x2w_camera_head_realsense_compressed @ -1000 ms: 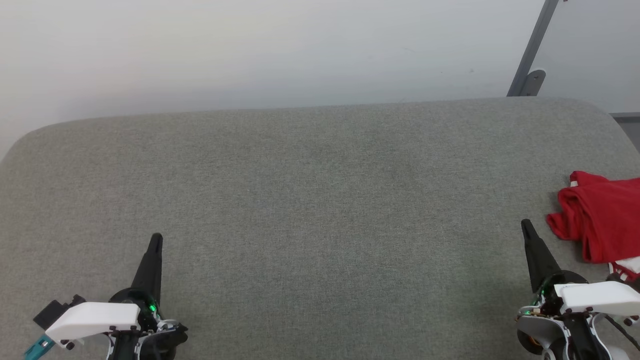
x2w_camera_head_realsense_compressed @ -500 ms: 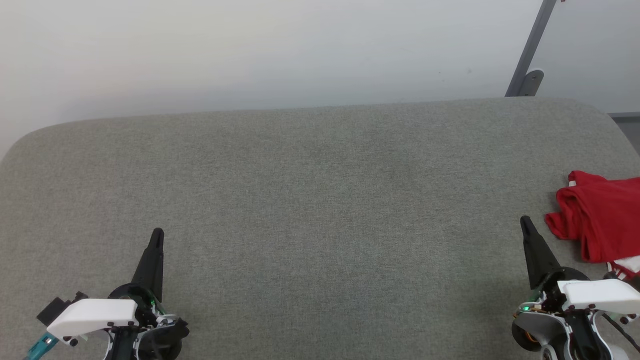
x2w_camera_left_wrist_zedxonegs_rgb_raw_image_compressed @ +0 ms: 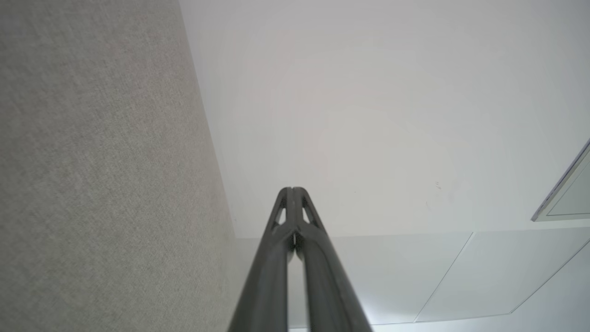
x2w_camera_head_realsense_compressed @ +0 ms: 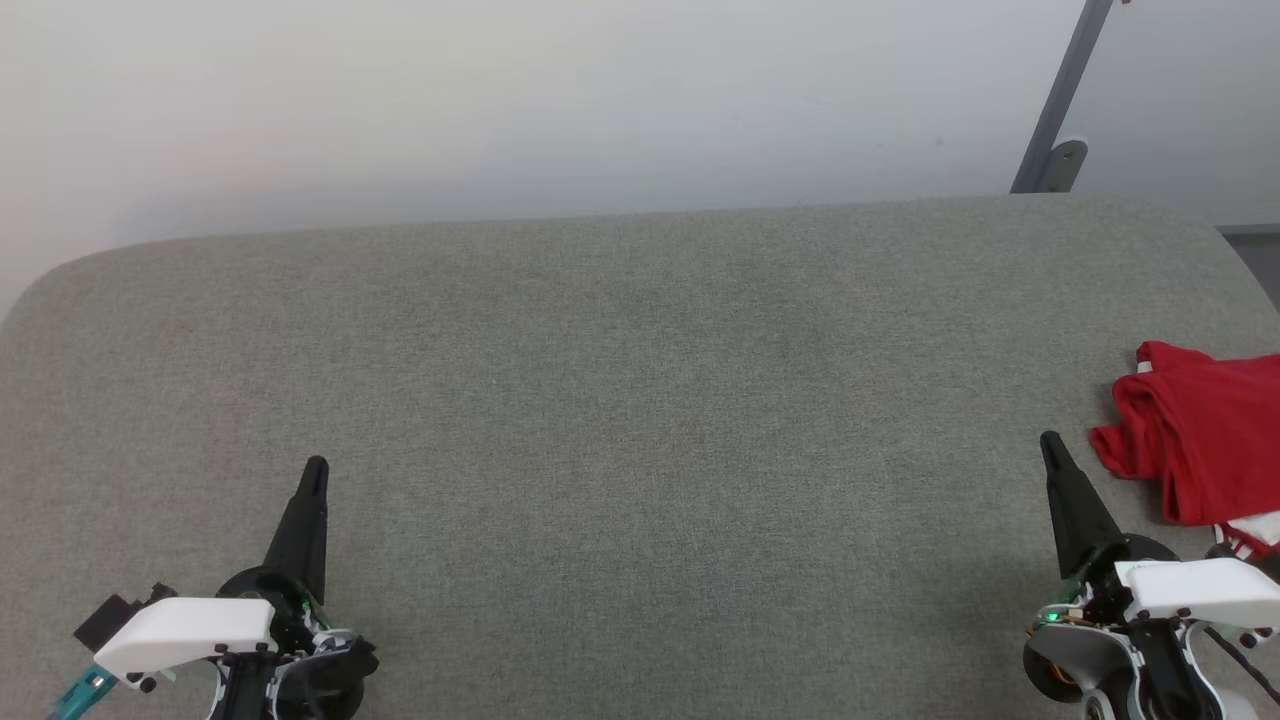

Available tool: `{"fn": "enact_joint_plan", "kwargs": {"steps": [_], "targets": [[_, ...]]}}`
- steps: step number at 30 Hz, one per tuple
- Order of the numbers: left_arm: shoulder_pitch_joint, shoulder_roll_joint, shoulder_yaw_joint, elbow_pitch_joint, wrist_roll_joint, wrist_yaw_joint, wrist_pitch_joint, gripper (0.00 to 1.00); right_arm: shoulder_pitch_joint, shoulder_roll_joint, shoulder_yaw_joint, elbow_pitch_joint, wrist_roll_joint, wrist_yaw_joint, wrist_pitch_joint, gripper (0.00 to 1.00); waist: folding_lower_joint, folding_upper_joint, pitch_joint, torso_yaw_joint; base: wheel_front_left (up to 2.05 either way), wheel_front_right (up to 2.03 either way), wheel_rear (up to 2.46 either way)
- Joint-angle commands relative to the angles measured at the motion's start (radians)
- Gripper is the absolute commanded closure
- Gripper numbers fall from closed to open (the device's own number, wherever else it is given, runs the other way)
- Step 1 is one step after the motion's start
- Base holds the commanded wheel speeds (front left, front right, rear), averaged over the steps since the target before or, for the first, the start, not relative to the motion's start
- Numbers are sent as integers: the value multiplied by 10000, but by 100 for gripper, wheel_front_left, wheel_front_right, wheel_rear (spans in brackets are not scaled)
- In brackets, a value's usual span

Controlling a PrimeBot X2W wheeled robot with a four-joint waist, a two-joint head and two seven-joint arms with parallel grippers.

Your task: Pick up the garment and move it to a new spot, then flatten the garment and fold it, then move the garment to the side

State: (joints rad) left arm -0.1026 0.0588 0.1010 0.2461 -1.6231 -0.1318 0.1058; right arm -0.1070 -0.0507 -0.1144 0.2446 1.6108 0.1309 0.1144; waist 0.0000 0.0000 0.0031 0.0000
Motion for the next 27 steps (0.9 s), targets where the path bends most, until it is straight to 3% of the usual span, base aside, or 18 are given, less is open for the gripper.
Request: {"fn": "enact_joint_plan", "kwargs": {"steps": [1,27], "targets": [[-119,-22,38,-1,10,22,11,100,-41,19,0,24,37,-3,17,100,0,0,0,1,0,0,0],[-124,-54,79,0,42,22,57,100,-41,19,1,24,38,-3,15,100,0,0,0,0,0,0,0]]}}
